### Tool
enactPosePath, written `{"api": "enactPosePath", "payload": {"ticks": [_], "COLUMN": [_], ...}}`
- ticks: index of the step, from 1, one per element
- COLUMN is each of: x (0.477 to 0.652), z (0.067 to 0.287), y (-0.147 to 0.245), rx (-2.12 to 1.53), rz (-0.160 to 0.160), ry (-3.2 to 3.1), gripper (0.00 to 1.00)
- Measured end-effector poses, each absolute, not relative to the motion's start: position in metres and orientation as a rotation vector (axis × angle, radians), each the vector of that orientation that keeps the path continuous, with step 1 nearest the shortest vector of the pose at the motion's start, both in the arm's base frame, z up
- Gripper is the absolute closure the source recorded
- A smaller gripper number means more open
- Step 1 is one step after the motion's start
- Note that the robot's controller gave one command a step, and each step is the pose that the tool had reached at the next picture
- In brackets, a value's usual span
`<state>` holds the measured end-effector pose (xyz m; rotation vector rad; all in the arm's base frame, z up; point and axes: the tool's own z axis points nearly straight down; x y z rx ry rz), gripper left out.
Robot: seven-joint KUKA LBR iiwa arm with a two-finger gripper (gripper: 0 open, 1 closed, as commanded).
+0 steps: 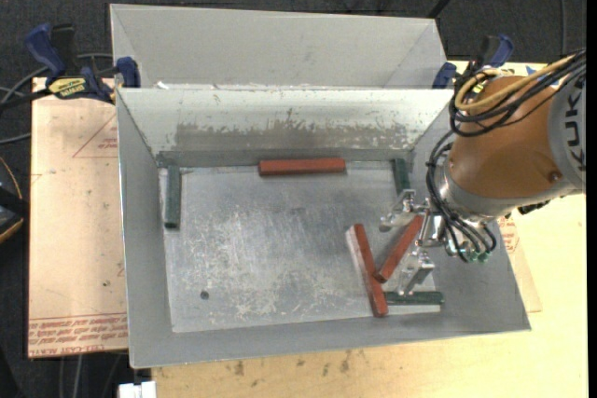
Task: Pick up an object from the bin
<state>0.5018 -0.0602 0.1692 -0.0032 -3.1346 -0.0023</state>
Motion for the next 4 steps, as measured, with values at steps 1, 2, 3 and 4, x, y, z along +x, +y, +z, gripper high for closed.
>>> {"api": "enactPosePath", "payload": {"ticks": [1,2,3,4], "x": [0.504,0.505,0.500,0.531], "z": [0.173,0.131,0.108,0.127], "y": [-0.060,-0.080,-0.100,-0.104], "rx": [0.000,0.348,0.633,1.079], "rz": [-0.001,0.000,-0.005,-0.001], "ry": [-3.142,-3.132,-3.073,-2.953], "gripper": [0.00,0.00,0.00,0.00]}}
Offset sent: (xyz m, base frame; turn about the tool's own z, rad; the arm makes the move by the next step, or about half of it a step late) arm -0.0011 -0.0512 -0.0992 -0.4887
